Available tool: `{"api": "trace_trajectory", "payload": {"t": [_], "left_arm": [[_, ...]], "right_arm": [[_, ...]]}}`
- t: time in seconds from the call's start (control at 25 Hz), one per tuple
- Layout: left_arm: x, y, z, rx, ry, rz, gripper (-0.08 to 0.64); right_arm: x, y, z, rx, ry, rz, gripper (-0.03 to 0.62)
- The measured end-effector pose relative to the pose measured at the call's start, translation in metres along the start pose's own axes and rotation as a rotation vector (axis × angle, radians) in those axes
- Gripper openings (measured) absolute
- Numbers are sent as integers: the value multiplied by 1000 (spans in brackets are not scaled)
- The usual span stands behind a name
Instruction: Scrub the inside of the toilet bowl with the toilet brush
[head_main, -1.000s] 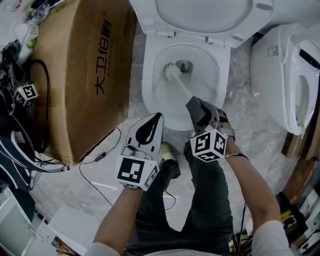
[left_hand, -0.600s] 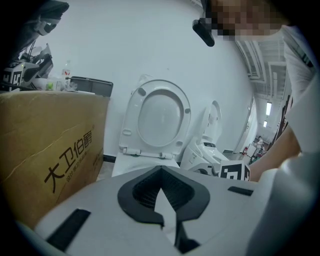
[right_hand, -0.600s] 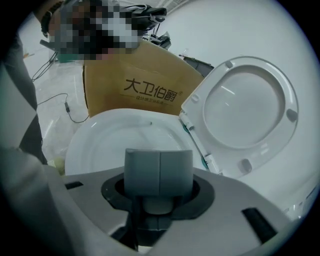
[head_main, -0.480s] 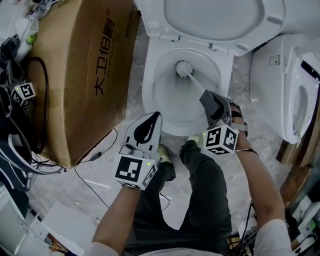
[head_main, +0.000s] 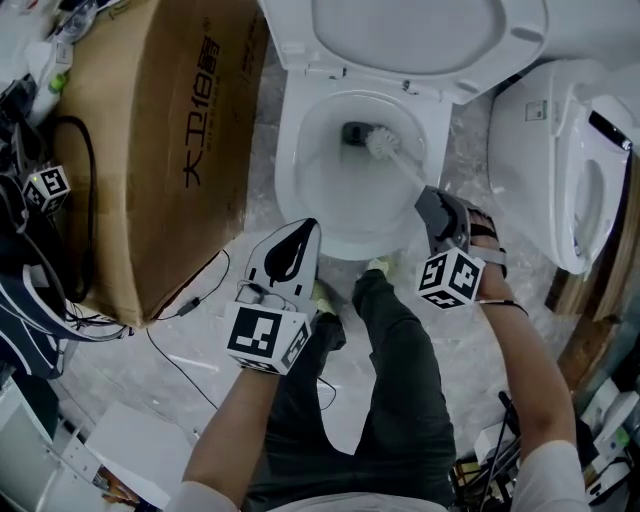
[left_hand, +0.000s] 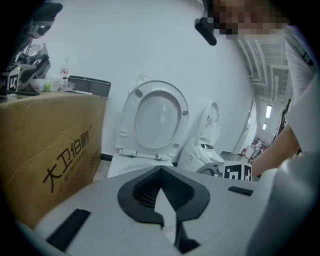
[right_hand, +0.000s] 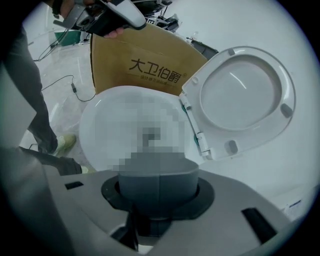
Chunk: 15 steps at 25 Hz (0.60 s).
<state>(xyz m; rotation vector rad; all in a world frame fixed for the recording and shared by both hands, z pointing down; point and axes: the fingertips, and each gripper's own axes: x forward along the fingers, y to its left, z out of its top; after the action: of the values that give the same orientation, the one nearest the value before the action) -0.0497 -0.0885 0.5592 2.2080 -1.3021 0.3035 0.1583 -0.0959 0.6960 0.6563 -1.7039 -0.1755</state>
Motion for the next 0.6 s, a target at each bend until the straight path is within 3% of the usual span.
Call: {"api": "trace_trajectory", "payload": {"t": [0.28, 0.6], "left_arm": [[-15, -9, 5, -2, 9, -12, 6], [-27, 2, 7, -3, 5, 2, 6]], "right_arm": [[-27, 37, -4, -6, 40, 68, 156], [-43, 85, 26, 95, 7, 157, 156]]}}
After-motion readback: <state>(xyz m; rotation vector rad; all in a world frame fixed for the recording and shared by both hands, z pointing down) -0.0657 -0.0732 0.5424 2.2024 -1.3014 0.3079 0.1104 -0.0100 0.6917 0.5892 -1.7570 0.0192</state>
